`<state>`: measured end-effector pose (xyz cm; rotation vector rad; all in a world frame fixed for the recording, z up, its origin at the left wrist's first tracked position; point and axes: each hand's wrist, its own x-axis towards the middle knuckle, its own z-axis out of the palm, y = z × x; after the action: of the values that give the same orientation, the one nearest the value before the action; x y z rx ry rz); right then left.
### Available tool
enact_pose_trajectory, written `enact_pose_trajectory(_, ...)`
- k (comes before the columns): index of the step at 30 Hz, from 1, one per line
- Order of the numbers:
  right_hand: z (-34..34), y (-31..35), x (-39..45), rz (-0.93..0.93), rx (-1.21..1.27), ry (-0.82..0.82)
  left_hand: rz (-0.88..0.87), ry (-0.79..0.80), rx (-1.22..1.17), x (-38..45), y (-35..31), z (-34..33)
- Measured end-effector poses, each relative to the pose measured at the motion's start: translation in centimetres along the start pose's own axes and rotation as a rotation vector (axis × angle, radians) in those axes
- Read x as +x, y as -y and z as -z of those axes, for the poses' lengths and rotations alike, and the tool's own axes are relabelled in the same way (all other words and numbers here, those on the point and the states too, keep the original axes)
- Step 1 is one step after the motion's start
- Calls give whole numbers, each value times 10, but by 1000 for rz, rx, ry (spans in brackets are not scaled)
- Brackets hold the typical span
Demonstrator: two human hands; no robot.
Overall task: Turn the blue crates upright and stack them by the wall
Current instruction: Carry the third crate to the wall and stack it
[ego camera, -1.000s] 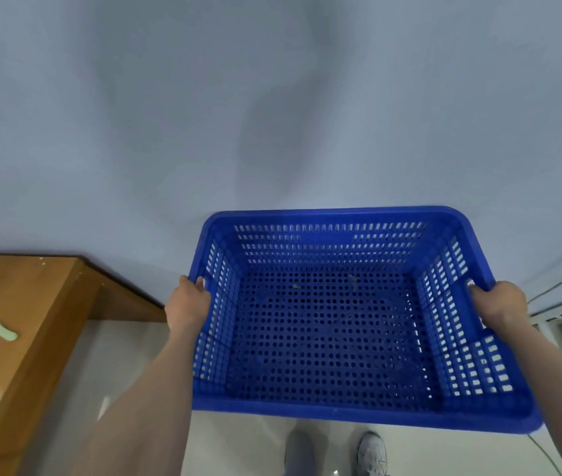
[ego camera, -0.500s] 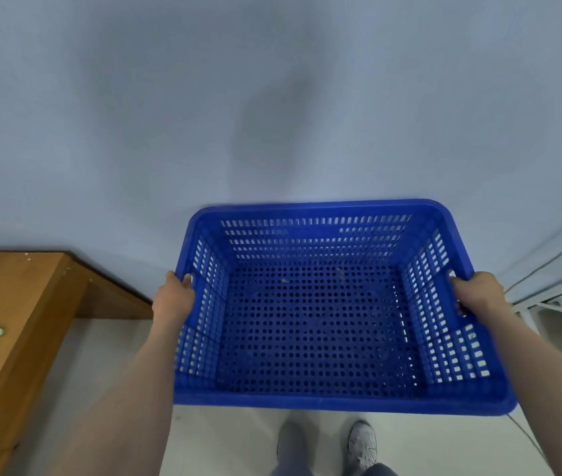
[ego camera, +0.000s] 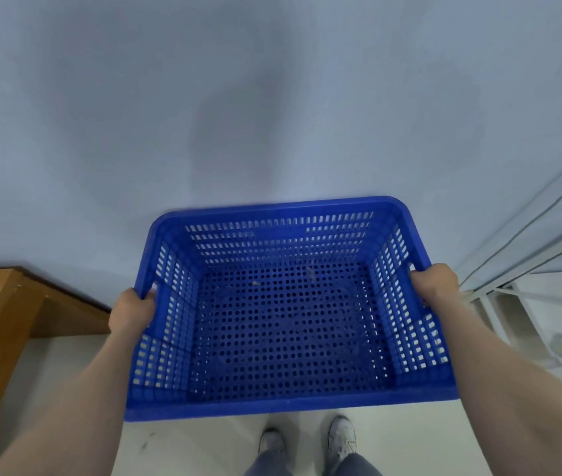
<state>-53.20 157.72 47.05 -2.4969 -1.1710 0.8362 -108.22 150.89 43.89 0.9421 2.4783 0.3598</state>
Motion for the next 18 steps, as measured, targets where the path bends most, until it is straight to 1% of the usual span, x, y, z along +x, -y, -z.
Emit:
enact_pose_trajectory(3, -1, 1, 0, 5, 0, -4, 3, -21, 38, 1, -2, 0)
enact_pose_trajectory(11, -4, -1, 0, -12, -23, -21, -35, -43, 36, 5, -6, 4)
enact_pose_trajectory(18, -5, -2, -3, -21, 5, -35, -45, -63, 38, -5, -4, 3)
